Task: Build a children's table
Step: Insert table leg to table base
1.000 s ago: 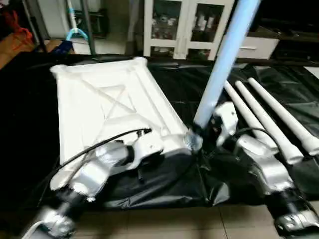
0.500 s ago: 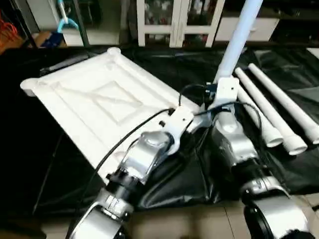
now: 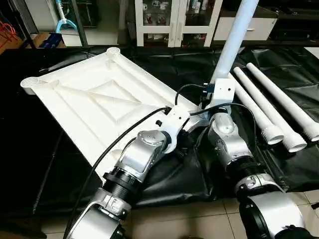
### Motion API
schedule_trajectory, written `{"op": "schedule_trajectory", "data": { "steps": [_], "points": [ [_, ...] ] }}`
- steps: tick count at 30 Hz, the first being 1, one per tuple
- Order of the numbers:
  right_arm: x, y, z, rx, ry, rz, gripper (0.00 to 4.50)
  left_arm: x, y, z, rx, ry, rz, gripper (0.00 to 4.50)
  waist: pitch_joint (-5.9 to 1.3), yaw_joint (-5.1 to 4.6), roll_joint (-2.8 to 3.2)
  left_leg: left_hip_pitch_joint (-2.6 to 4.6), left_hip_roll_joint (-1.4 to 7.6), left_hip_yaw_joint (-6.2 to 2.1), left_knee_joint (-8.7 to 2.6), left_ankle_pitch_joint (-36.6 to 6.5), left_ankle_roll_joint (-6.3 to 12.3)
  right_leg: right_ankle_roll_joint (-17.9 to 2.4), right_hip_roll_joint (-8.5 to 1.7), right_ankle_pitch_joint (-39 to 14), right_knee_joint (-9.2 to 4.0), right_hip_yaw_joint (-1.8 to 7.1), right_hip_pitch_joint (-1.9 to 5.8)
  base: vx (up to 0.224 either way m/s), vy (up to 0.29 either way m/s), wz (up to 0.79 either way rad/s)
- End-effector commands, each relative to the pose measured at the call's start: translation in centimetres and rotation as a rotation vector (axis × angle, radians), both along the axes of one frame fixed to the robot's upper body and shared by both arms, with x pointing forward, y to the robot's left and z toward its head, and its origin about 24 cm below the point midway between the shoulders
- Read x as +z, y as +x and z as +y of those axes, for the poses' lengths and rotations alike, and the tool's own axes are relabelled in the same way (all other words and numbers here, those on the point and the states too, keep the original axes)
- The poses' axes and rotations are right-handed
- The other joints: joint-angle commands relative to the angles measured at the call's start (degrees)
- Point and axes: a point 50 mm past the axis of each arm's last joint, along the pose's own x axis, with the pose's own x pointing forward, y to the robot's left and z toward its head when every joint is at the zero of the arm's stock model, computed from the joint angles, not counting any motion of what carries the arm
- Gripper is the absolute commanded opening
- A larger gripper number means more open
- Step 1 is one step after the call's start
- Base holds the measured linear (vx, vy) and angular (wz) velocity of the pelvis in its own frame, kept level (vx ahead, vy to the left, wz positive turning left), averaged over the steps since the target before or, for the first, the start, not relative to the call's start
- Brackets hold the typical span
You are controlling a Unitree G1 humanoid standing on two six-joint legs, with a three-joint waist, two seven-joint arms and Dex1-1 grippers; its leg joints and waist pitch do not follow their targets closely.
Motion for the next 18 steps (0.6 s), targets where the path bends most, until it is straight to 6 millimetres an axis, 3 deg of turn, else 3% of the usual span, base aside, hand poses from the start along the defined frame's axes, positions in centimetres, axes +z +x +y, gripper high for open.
{"op": "schedule_trajectory", "data": {
  "steps": [1, 3, 5, 10, 18],
  "points": [
    [-4.8, -1.5, -3.9, -0.125, -0.014, 0.214, 2.2, 1.8, 1.2, 2.2, 0.087, -0.006, -0.083, 0.0, -3.38, 0.25, 0.18, 1.52, 3.99, -1.76, -3.45, -3.62, 5.43, -15.4, -5.18, 14.36, -2.84, 2.66, 2.02, 0.0, 0.0, 0.0],
    [-4.5, -1.4, -3.8, -0.113, -0.02, 0.2, 2.6, 1.8, 1.2, 2.1, 0.083, -0.007, -0.082, 0.0, -3.41, 0.23, 0.29, 1.58, 4.04, -1.78, -3.44, -4.07, 5.28, -15.66, -5.12, 13.42, -2.86, 2.6, 2.02, 0.0, 0.0, 0.0],
    [-4.3, -1.3, -3.8, -0.107, -0.034, 0.193, 2.7, 1.8, 1.2, 2.1, 0.078, -0.007, -0.082, 0.0, -3.48, 0.25, 0.26, 1.6, 3.99, -1.73, -3.33, -3.87, 5.19, -16.04, -5.1, 13.38, -2.82, 2.61, 2.03, 0.0, 0.0, 0.0],
    [-4.0, -1.1, -3.6, -0.092, -0.044, 0.179, 2.7, 1.8, 1.1, 2.2, 0.074, -0.006, -0.079, 0.0, -3.87, 0.44, 0.23, 1.39, 3.92, -1.72, -2.82, 0.42, 7.44, -16.54, -5.02, 19.35, -2.07, 2.5, 2.12, 0.0, 0.0, 0.0],
    [-3.6, -0.8, -3.5, -0.065, -0.055, 0.164, 2.7, 1.8, 1.1, 2.4, 0.073, -0.006, -0.075, 0.0, -3.96, 0.49, 0.23, 1.35, 3.92, -1.69, -2.63, 0.7, 8.09, -17.1, -5.06, 18.72, -1.96, 2.46, 2.18, 0.0, 0.0, 0.0]
  ]
}}
